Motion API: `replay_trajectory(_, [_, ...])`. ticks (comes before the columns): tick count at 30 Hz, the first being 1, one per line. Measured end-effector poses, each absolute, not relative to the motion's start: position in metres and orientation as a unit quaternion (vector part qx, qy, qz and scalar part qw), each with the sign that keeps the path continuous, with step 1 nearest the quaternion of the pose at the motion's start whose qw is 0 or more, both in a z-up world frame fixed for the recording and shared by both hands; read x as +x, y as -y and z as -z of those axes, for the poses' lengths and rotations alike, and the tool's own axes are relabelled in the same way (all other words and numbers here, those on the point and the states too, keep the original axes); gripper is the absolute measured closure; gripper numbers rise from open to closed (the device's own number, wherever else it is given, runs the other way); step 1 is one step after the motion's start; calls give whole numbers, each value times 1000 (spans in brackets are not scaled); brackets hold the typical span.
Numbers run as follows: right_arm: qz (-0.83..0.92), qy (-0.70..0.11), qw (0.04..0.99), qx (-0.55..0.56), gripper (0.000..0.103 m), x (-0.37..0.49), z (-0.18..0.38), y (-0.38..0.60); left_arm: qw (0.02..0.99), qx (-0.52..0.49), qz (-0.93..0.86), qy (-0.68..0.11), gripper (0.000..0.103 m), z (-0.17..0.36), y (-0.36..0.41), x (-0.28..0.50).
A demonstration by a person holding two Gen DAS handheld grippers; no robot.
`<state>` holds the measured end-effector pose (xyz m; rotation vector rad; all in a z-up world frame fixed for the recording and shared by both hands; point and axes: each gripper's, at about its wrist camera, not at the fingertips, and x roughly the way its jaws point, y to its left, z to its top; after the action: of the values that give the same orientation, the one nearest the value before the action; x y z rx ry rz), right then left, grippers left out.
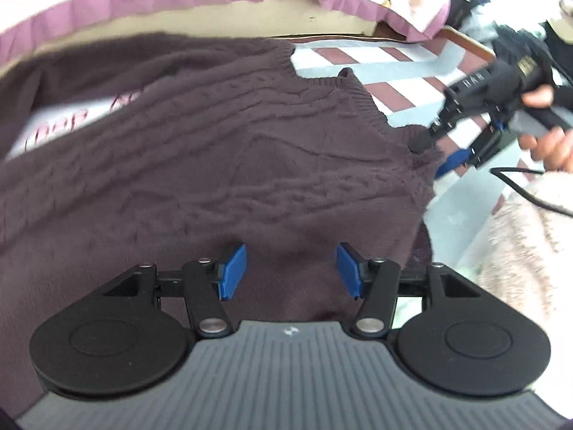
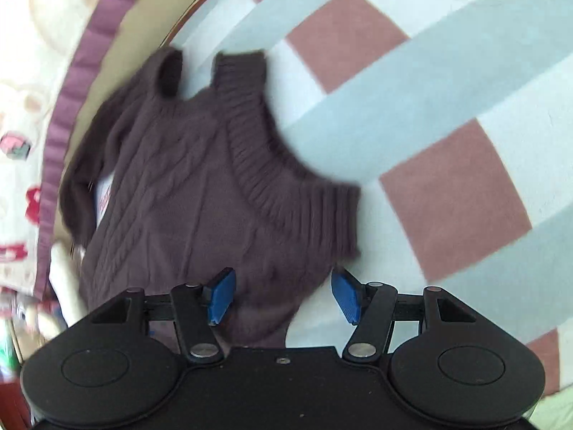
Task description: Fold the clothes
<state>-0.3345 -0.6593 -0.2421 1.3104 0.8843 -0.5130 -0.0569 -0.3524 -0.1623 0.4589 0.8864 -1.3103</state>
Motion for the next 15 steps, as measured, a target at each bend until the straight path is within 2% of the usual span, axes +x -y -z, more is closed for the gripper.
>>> replay_trajectory(2, [221, -379, 726, 530, 87, -326, 232, 658, 681, 180, 585, -402, 49, 160, 356, -49])
replay_trajectory(4, [209, -404, 793, 405, 90, -313, 214, 644, 670, 142, 586, -432, 49, 162, 357, -42])
replay_trajectory(6, [206, -456, 845, 187, 91, -303, 194, 614, 661, 135, 583, -453, 49, 167, 356, -44])
replay_trajectory(7, [205, -477, 841, 148, 91, -302, 196, 608, 657, 144, 585, -453, 49, 168, 356, -49])
replay_trajectory(8, [205, -498, 834, 122, 91, -302, 200, 603, 654, 155, 587, -451, 47, 170, 355, -54])
replay_trajectory(12, [207, -512, 819, 154, 86, -306, 224, 613, 641, 183, 583, -464, 47, 175, 361, -72])
replay_trajectory(13, [211, -515, 815, 162, 79, -306, 223, 614, 635, 180, 584, -473, 47, 175, 362, -74])
replay_trajectory(15, [222, -504, 818, 165, 71, -308, 210, 615, 618, 166, 591, -492, 46, 172, 359, -74])
